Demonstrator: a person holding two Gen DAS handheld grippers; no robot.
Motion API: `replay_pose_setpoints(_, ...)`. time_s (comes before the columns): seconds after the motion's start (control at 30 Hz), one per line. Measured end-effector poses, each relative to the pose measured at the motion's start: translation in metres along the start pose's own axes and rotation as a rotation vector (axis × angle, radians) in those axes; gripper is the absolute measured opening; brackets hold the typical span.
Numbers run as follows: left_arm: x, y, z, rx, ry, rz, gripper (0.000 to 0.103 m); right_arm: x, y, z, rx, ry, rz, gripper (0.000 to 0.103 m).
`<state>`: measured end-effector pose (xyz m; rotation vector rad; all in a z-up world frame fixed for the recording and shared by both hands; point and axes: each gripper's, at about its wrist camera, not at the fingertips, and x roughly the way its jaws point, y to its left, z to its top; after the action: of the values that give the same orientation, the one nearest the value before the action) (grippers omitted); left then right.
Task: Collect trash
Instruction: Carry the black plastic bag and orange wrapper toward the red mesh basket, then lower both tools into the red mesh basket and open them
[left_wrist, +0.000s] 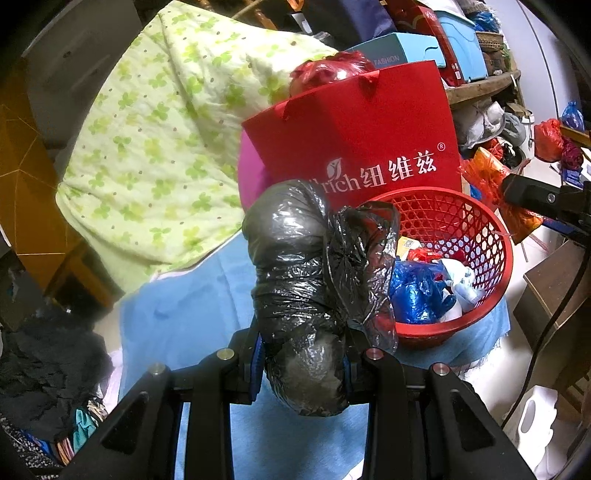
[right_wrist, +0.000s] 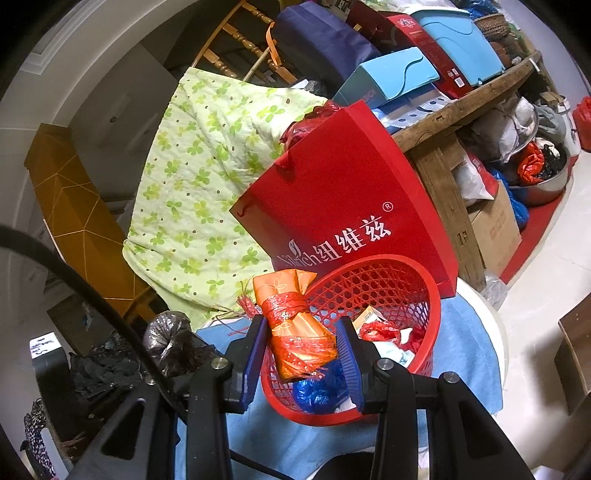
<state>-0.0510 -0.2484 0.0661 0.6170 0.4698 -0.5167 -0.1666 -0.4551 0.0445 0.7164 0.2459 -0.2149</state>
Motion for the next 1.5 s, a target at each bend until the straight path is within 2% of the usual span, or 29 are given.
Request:
replay_pose_setpoints(0.2,0.007,-0.005,0.004,0.005,0.007,-0.042,0.035,0.004,-0.002,0.0,0.007,0.003,-0.006,0.041)
replay_pose_setpoints(0.63,0.043,-0.002,0.028,-0.072,0.051,-0.297,0.035,0.036,-0.028,0.02,0.073,0.026,-0.025,0.041)
replay_pose_setpoints(0.9,0.079,-0.009,0.052,-0.123,0.077,-0.439,0.035,0.076,-0.046,0.031,0.158,0.074,-0.042,0.043)
replay_pose_setpoints(0.97,0.088,-0.015,0.056,-0.12,0.077,-0.438,0.037,0.083,-0.051,0.03,0.183,0.09,-0.052,0.045)
replay_pose_setpoints(1.07,0.094,-0.019,0.055,-0.134,0.07,-0.465,0.053,0.089,-0.06,0.024,0.229,0.105,-0.051,0.056)
replay_pose_setpoints(1.1,0.095,-0.02,0.055,-0.138,0.061,-0.468,0.063,0.089,-0.061,0.023,0.235,0.105,-0.048,0.059)
replay_pose_setpoints(1.13,0.095,-0.02,0.054,-0.139,0.051,-0.467,0.065,0.089,-0.062,0.021,0.234,0.108,-0.05,0.059)
replay_pose_setpoints(1.3,0.087,-0.018,0.048,-0.116,0.025,-0.45,0.065,0.079,-0.056,0.016,0.205,0.095,-0.073,0.059)
replay_pose_setpoints(1.5,0.062,0.007,0.033,-0.15,0.004,-0.401,0.07,0.059,-0.036,0.011,0.128,0.071,-0.099,0.059)
